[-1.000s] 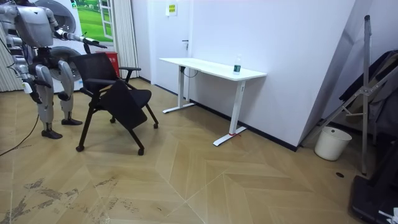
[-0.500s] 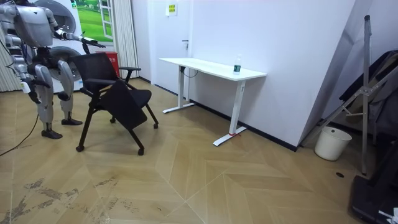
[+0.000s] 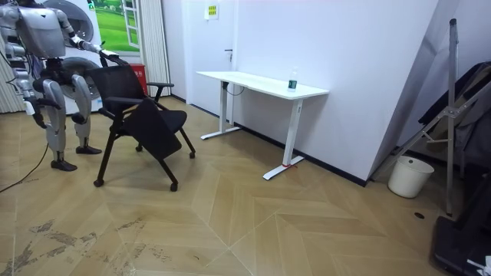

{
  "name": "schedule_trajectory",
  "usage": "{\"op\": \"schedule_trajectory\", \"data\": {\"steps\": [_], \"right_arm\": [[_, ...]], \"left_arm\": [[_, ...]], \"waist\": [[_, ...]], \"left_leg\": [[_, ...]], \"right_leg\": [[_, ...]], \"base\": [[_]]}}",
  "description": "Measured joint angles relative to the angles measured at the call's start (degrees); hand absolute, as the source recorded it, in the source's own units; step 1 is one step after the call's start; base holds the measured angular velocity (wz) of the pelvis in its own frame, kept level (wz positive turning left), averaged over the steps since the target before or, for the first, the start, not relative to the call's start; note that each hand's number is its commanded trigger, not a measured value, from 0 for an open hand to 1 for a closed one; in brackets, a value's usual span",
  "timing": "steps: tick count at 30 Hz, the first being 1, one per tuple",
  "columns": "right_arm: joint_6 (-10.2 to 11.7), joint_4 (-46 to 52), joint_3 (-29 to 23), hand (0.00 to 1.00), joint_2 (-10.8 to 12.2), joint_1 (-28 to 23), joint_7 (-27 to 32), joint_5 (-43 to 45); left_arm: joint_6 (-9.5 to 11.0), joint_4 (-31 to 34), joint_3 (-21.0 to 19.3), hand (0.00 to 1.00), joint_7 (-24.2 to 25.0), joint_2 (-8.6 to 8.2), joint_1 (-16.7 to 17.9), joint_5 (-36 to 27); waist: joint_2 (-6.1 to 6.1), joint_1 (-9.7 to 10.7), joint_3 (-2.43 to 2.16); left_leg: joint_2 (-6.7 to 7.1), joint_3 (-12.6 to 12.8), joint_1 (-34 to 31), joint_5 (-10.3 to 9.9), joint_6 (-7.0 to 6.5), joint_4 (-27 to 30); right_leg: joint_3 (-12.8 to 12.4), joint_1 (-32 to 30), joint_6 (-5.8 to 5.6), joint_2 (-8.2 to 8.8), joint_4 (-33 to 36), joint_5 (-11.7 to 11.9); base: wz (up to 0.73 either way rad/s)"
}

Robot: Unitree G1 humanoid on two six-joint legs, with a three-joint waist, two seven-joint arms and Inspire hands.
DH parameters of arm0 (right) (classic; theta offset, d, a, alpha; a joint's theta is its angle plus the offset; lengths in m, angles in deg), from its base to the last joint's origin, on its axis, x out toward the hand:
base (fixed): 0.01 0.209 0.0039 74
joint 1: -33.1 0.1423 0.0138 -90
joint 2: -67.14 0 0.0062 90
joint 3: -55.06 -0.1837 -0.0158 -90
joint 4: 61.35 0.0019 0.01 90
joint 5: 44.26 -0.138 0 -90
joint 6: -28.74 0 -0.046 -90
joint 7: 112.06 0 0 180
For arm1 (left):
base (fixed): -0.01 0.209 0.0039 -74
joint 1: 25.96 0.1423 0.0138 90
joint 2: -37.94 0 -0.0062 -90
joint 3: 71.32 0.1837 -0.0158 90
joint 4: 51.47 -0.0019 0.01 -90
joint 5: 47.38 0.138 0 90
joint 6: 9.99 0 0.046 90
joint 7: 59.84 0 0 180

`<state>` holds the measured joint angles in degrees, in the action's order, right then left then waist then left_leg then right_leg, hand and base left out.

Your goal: Push chair

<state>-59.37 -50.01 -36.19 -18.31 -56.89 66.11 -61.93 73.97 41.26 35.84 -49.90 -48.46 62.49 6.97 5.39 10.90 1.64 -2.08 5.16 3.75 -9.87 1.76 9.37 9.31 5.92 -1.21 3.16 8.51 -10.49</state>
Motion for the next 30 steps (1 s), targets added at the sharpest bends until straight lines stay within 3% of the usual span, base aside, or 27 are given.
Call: {"op": "schedule_trajectory", "data": {"steps": [2,12,23,24,25,26,28,30], "right_arm": [[0.07,0.04,0.00,0.00,0.02,-0.02,0.14,-0.02],[0.08,0.08,-0.06,0.00,-0.03,-0.06,0.41,0.13],[-0.05,0.14,-0.72,0.00,-0.04,-0.29,1.03,0.44],[-0.05,0.14,-0.74,0.00,-0.04,-0.33,1.07,0.45],[-0.05,0.12,-1.06,0.00,-0.03,-0.39,1.09,0.52],[-0.05,0.07,-1.26,0.00,-0.04,-0.38,1.08,0.46],[-0.04,0.03,-1.36,0.00,-0.08,-0.38,1.08,0.29],[-0.04,0.05,-2.31,0.00,-0.06,-0.54,1.06,0.14]], "left_arm": [[0.16,-2.10,0.67,0.00,0.00,0.01,-1.83,-0.02],[0.20,-5.91,0.69,0.00,-0.37,0.40,-4.48,0.03],[0.16,-12.31,0.61,0.00,-0.51,1.82,-7.90,0.26],[0.16,-12.31,0.60,0.18,-0.50,1.86,-8.06,0.26],[0.20,-12.31,0.59,0.51,-0.50,1.86,-8.42,0.26],[0.24,-12.31,0.59,0.55,-0.50,1.86,-8.80,0.26],[0.25,-12.31,0.56,1.00,-0.58,1.86,-9.10,0.24],[0.30,-12.31,0.56,1.00,-0.58,1.86,-9.22,0.21]], "waist": [[0.09,0.02,-0.07],[0.29,0.44,-0.26],[-0.44,1.43,-0.36],[-0.47,1.43,-0.38],[-0.46,1.41,-0.39],[-0.41,1.35,-0.42],[-0.19,1.43,-0.58],[0.09,1.45,-0.78]], "left_leg": [[0.00,0.20,0.00,0.00,0.00,0.02],[0.02,0.80,0.75,0.00,0.00,0.01],[-0.01,1.08,0.86,0.00,0.00,-0.03],[-0.01,1.09,0.86,0.00,0.00,-0.03],[-0.01,1.09,0.87,0.00,0.00,-0.03],[-0.01,1.09,0.87,0.00,0.00,-0.02],[-0.01,1.08,0.92,0.00,0.00,-0.01],[-0.01,1.08,1.02,0.00,0.00,-0.01]], "right_leg": [[-0.58,-0.17,0.00,-0.02,0.01,0.00],[-1.39,-0.13,0.00,-0.08,0.05,0.00],[-1.52,-0.02,0.00,-0.11,0.15,0.00],[-1.52,-0.05,0.00,-0.11,0.15,0.00],[-1.50,-0.12,0.00,-0.11,0.13,0.00],[-1.49,-0.13,0.00,-0.11,0.13,0.00],[-1.49,-0.08,0.00,-0.11,0.13,0.00],[-1.49,0.05,0.00,-0.11,0.16,0.00]], "base": [[-0.06],[-0.04],[0.00],[0.00],[0.00],[0.00],[0.00],[0.00]]}}
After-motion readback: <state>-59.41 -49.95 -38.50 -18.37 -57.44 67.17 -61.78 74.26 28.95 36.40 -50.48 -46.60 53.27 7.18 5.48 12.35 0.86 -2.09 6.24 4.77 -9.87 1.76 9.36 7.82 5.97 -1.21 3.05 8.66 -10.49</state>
